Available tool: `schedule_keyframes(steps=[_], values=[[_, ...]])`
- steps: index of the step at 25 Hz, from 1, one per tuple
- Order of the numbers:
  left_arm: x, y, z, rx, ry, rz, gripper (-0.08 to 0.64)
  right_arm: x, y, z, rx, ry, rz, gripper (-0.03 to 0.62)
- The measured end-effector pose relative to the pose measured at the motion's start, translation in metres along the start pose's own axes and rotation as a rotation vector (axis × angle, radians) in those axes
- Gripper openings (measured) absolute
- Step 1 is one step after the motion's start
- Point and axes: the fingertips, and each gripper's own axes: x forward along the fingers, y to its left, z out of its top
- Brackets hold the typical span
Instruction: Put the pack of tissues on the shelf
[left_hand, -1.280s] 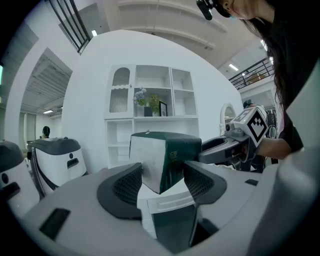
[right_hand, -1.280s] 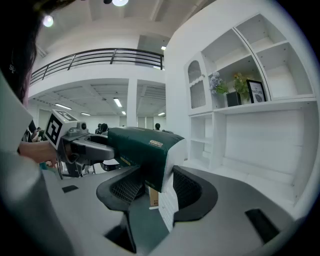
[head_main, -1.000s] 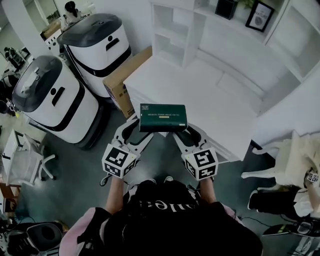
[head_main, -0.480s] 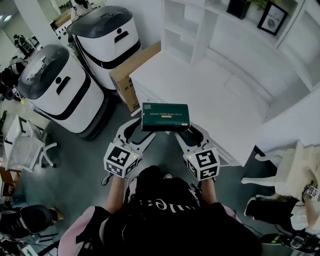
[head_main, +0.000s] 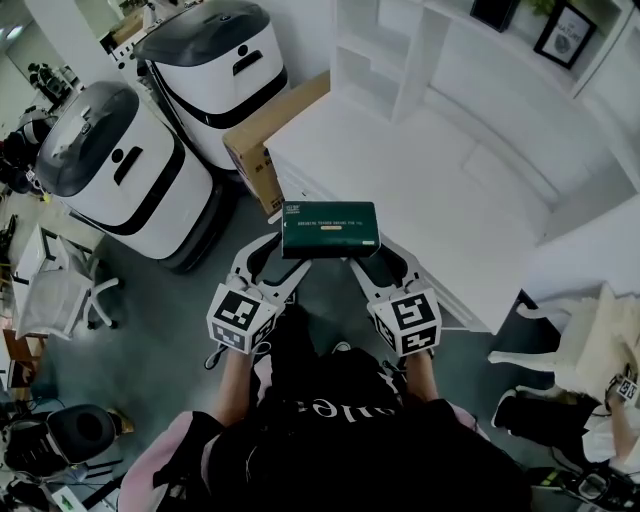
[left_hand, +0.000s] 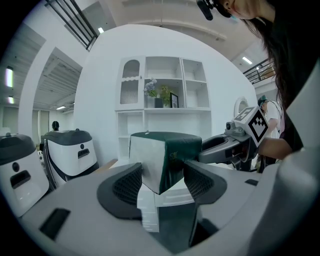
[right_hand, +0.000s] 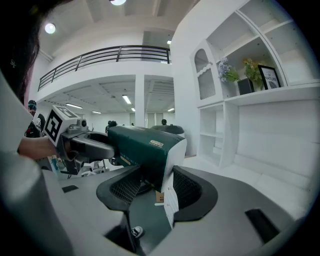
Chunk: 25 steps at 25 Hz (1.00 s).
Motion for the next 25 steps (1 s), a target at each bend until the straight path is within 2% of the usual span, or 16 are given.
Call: schedule_keyframes(steps=[8,13,25], values=[[0.023,0.068,0.000,0.003,-0.008,-0.046,0.273,0.064,-0.007,0.019,0.010,0.031,-0.039,0.229],[0.037,0.128,0.008,0.034,-0.007,-0.080,0.273,0.118,-0.010,0.044,0.022,0.037,-0.077,0.229],[0.048,0.264,0.013,0.046,-0.039,-0.158,0.273,0.237,0.010,0.092,0.044,0.045,-0.162,0.229]])
